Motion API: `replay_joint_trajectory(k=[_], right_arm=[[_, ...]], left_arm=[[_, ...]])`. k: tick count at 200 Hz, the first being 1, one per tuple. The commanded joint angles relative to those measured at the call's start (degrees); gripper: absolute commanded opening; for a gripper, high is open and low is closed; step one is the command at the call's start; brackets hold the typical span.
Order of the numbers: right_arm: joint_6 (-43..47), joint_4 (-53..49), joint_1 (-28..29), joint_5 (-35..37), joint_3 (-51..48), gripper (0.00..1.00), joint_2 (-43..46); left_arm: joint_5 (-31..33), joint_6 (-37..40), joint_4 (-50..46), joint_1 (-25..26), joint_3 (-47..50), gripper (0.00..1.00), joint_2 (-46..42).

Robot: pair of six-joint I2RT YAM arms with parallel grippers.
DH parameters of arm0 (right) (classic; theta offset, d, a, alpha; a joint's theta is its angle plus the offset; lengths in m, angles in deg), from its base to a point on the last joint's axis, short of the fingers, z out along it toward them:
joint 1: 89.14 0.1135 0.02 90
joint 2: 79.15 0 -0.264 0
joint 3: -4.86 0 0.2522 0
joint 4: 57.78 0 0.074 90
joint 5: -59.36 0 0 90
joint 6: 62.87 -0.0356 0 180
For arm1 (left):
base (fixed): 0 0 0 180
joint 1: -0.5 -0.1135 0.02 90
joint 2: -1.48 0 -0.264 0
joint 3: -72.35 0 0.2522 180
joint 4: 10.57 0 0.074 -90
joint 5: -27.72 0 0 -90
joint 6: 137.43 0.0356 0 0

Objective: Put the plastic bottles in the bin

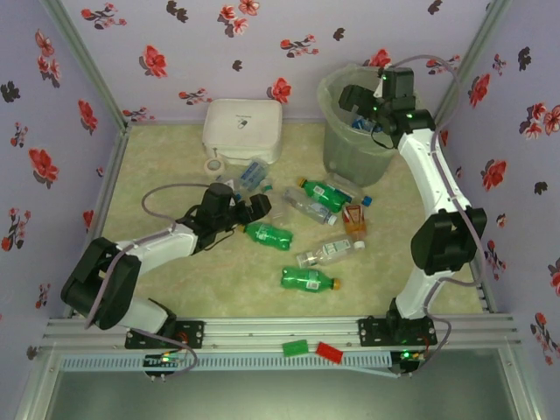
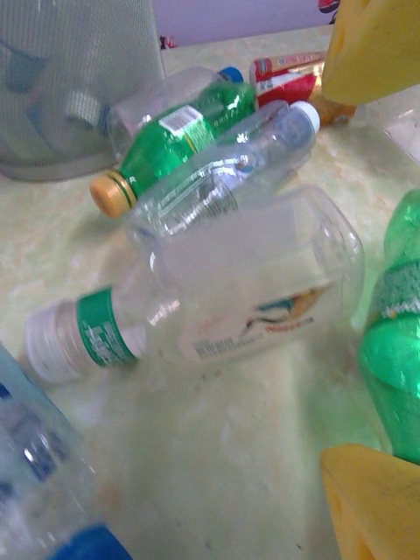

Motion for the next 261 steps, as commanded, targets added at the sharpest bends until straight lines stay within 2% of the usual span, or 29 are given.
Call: replay_joint_trajectory(k=[1,41,89,117,135,162,197,237,261], right_arm=[[1.8,0.2,0.1,-0.1,0.2,1.0,5.3],[0.3,2.3,0.5,0.0,-12.2,1.0,15.4],[-4.9,-0.2,4.0,6.9,-31.2,1.0,28.9],[-5.2,-2.3,7.7,11.7,-41.2,1.0,37.3],[-5.8,-2.5,8.1,11.8,-47.1,1.0,40.6],[-5.5,-1.6,8.1,9.2,-54.4,1.0,40.8],[-6.2,7.4,8.2,6.2,-63.6,1.0,38.6],[-5.4,10.6,8.1,8.3,-66.3,0.96,33.0],[-4.8,11.9,8.1,8.5,-65.8,0.89,28.2]], left_arm=[[2.4,2.8,-2.5,0.7,-2.1,1.0,-1.2],[3.7,4.4,-4.8,1.8,-5.7,1.0,-2.0],[6.9,7.6,-8.2,2.6,-6.8,1.0,-4.8],[7.2,7.5,-7.4,2.9,-8.2,1.0,-3.0],[7.0,7.6,-6.8,3.8,-10.0,1.0,-1.6],[7.1,6.6,-5.5,5.4,-11.9,1.0,-0.2],[7.5,5.7,-6.8,7.0,-11.9,1.0,-0.7],[8.8,2.9,-7.8,7.1,-8.0,1.0,-3.1],[10.1,2.1,-8.1,7.1,-6.2,1.0,-5.0]])
